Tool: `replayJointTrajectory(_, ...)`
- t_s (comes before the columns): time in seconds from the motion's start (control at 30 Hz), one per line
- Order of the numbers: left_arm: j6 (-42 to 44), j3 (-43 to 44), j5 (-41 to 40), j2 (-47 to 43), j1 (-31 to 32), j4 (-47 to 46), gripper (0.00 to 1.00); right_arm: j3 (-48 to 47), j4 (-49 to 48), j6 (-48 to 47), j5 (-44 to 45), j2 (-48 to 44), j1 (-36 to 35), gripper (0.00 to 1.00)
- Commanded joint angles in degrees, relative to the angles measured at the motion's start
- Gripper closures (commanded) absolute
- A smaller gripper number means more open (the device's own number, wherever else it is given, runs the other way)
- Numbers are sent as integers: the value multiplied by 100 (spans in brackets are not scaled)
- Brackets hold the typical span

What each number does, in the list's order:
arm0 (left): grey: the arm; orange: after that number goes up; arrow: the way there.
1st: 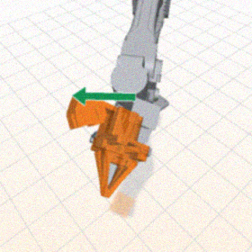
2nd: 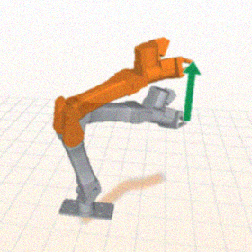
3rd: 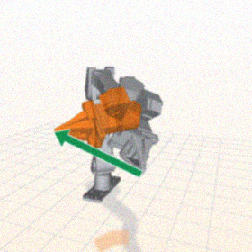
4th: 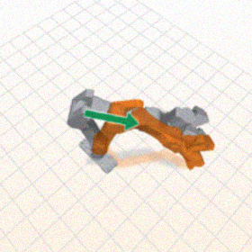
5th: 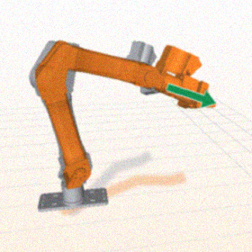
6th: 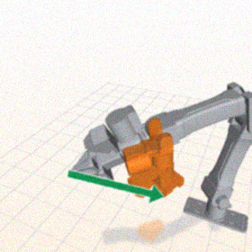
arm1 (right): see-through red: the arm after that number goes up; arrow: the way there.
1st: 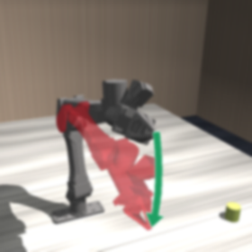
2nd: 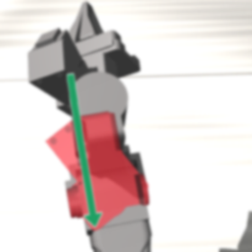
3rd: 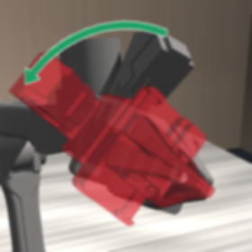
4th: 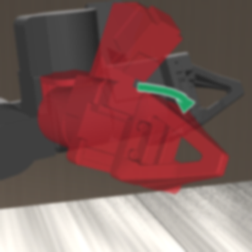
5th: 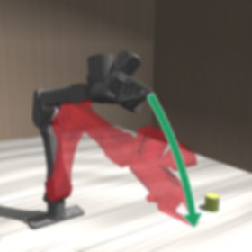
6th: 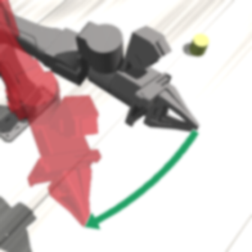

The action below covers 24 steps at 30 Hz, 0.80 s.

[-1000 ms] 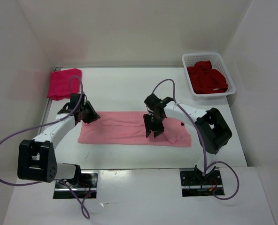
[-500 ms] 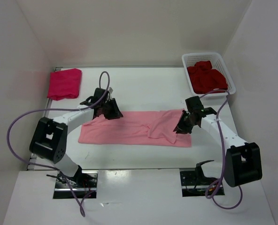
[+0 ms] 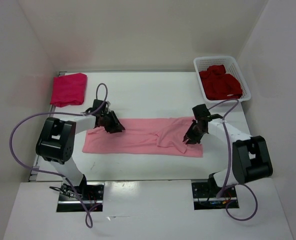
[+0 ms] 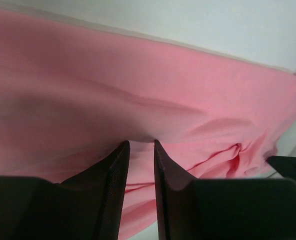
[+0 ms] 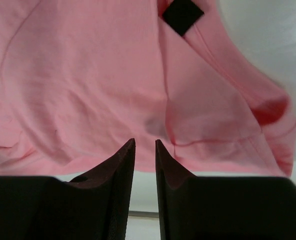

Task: Fold and stack the t-shirts
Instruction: Fold the other side of the tshirt into a rectangle

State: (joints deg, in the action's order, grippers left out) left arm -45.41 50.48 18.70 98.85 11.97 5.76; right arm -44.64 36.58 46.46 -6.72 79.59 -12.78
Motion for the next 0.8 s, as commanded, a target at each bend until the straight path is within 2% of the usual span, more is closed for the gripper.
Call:
replayJointTrajectory(0.0,102,-257,-16,187,-571,-5,65,-61,-791,127,-22,433,-164,72)
replayJointTrajectory(0.07,181,-336,124,187,-983,56,65,-298,-924,75,-162,845,-382,74)
replayJointTrajectory(0.17,102,-285,327,240,-1162,-66,65,-676,-1143,74,-417,1338,-594,74)
replayJointTrajectory(0.27,277,163,-101,240,-1354,249,65,-1124,-1258,74,-585,1997,-884,74)
replayJointTrajectory(0.37,278,524,37,327,-1732,390,65,-1608,-1329,21,-506,2209,-955,74)
replayJointTrajectory(0.47,278,647,300,398,-1794,391,67,-2021,-1083,-189,-278,2271,-955,62)
replayJointTrajectory(0.57,278,472,276,-84,-1794,329,67,-1918,-1030,-190,-277,1842,-955,55)
replayJointTrajectory(0.67,340,323,170,-611,-1794,382,67,-1155,-1091,-6,-399,1332,-955,54)
replayJointTrajectory(0.73,392,270,108,-884,-1663,435,67,-846,-1214,83,-470,1024,-955,59)
replayJointTrajectory(0.77,392,270,108,-937,-1593,496,67,-609,-1214,152,-531,945,-955,64)
